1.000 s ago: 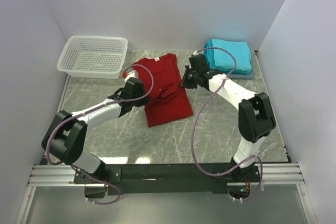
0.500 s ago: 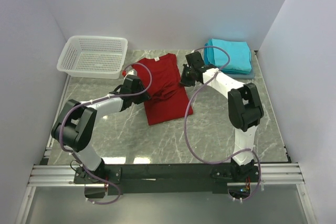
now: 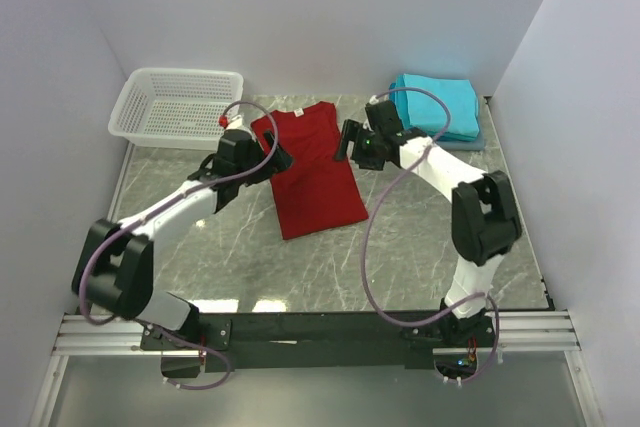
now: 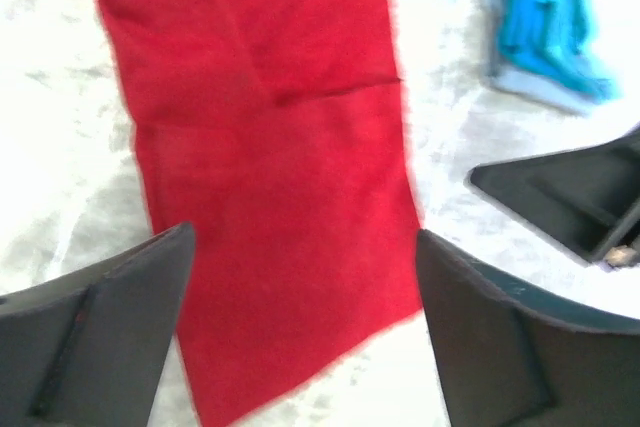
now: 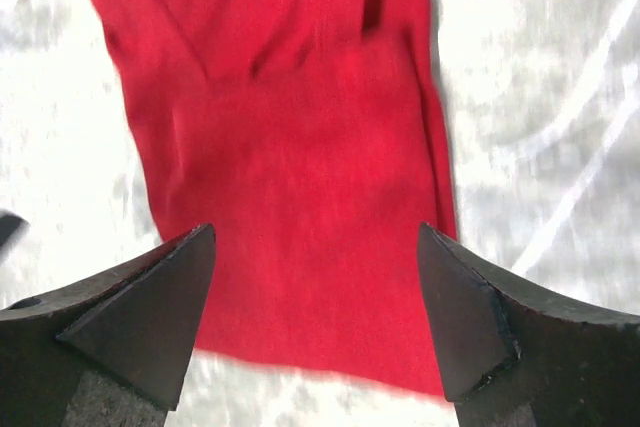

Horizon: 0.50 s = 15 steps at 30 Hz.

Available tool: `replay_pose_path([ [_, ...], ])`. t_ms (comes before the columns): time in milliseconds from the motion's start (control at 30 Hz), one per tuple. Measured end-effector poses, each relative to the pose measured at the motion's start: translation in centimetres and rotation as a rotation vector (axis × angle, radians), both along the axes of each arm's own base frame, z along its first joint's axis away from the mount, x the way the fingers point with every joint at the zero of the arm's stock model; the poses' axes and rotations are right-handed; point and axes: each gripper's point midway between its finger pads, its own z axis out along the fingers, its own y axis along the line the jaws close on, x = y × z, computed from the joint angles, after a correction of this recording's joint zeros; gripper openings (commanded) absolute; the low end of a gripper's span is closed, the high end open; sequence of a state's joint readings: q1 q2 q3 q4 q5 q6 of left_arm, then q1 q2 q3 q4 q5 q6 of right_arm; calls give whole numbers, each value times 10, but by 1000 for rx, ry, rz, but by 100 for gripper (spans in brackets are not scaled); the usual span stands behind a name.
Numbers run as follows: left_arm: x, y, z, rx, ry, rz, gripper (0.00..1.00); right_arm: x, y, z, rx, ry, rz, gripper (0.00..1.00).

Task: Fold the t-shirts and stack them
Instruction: Fold the tshirt

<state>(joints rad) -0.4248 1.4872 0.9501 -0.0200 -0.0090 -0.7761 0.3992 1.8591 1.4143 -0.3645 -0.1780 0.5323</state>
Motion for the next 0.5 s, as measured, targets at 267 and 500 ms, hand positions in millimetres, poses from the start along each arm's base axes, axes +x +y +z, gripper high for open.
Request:
replay_pose_path([
  [267, -59, -1, -13, -107, 18, -79, 99, -67, -24, -11, -6, 26, 16, 89],
  [500, -118, -16, -68, -86, 167, -160, 97, -111, -40, -50, -30, 118, 21, 87],
])
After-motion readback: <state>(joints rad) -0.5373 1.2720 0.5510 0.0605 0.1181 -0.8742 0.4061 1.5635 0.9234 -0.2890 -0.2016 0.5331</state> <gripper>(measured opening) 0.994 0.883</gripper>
